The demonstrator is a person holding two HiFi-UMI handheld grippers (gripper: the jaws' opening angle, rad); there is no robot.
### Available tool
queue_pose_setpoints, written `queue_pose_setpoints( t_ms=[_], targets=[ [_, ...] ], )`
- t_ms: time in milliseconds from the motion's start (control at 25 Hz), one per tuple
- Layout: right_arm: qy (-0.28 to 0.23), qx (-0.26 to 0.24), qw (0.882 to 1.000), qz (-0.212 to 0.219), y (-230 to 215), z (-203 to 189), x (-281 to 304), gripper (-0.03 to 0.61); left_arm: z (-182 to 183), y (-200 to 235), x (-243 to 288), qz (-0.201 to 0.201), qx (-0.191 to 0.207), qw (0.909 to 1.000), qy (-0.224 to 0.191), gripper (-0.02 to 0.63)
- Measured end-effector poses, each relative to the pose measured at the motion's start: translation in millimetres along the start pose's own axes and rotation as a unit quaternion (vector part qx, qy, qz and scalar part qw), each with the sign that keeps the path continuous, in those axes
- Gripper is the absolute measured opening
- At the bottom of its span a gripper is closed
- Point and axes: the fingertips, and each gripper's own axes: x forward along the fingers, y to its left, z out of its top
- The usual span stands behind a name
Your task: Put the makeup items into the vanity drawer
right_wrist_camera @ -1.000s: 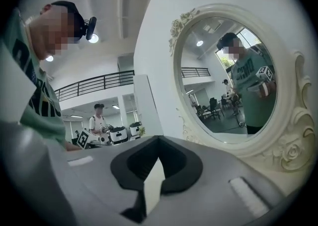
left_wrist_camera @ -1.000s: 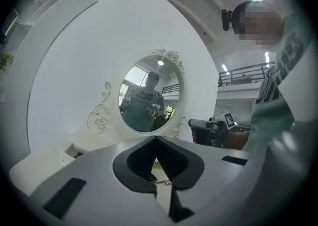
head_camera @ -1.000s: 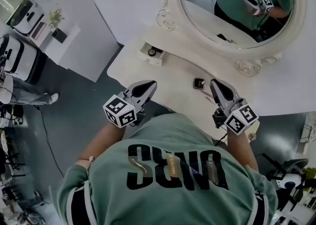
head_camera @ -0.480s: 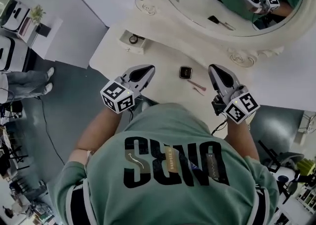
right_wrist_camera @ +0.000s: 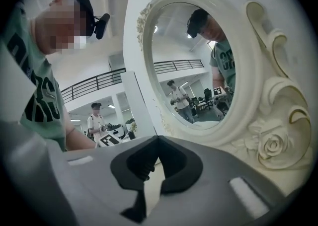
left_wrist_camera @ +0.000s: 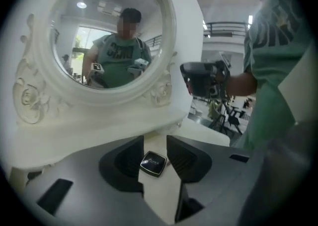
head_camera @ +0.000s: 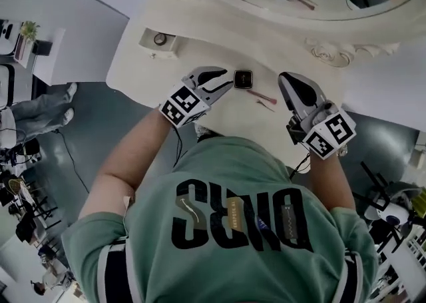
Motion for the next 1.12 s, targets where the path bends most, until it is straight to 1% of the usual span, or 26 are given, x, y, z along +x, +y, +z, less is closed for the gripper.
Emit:
queue_pose_setpoints(
  t_ms=[40,80,200,280,360,560,680,800,840,920,960,1040,1120],
  targets=[
    [0.001,0.005,1.0,-0.002,-3.4,-4.7,-1.6,0.008,-9.1,-1.2,13.6,-0.01,0.025,0.9994,0.024,0.152],
    [0.003,0.01,1.0,-0.004,-6.6,-9.8,-3.4,0.009,-20.1,-2.4,26.3,-0.02,0.05,0.9973,0.049,0.172],
    [0.006,0.028,1.0,-0.011,-13.5,-25.5,-10.9,0.009,-53.4,-4.6,56.4,-0.051,0.118,0.9849,0.116,0.237],
    [0.009,0.038,0.999,-0.014,-16.7,-34.3,-16.5,0.008,-73.4,-4.1,69.6,-0.064,0.151,0.975,0.15,0.283],
    [0.012,0.046,0.999,-0.019,-20.5,-40.6,-21.7,0.009,-87.9,-0.8,79.3,-0.068,0.17,0.9677,0.173,0.305],
    [0.017,0.056,0.998,-0.028,-29.1,-49.7,-29.1,0.009,-98.8,-0.1,98.8,-0.087,0.171,0.9634,0.187,0.341],
    [0.019,0.06,0.998,-0.031,-31.2,-53.0,-31.8,0.009,-106.3,-0.6,108.8,-0.093,0.177,0.9584,0.203,0.341],
    [0.023,0.064,0.997,-0.033,-31.4,-55.6,-32.8,0.009,-114.3,-1.4,112.8,-0.105,0.163,0.9557,0.222,0.336],
    [0.024,0.065,0.997,-0.033,-31.6,-56.2,-33.0,0.009,-114.6,-0.6,113.0,-0.108,0.158,0.9559,0.223,0.336],
    [0.025,0.065,0.997,-0.034,-32.0,-56.8,-33.4,0.009,-113.0,2.0,113.5,-0.108,0.15,0.9578,0.22,0.303],
    [0.026,0.065,0.997,-0.033,-31.9,-56.7,-33.6,0.009,-112.2,3.0,113.8,-0.106,0.145,0.9592,0.218,0.301],
    [0.026,0.064,0.997,-0.031,-30.9,-55.0,-34.0,0.009,-111.6,2.0,113.2,-0.103,0.132,0.9626,0.213,0.298],
    [0.025,0.062,0.997,-0.027,-29.7,-50.9,-34.3,0.009,-109.0,-0.6,109.9,-0.098,0.112,0.968,0.202,0.296]
  ],
)
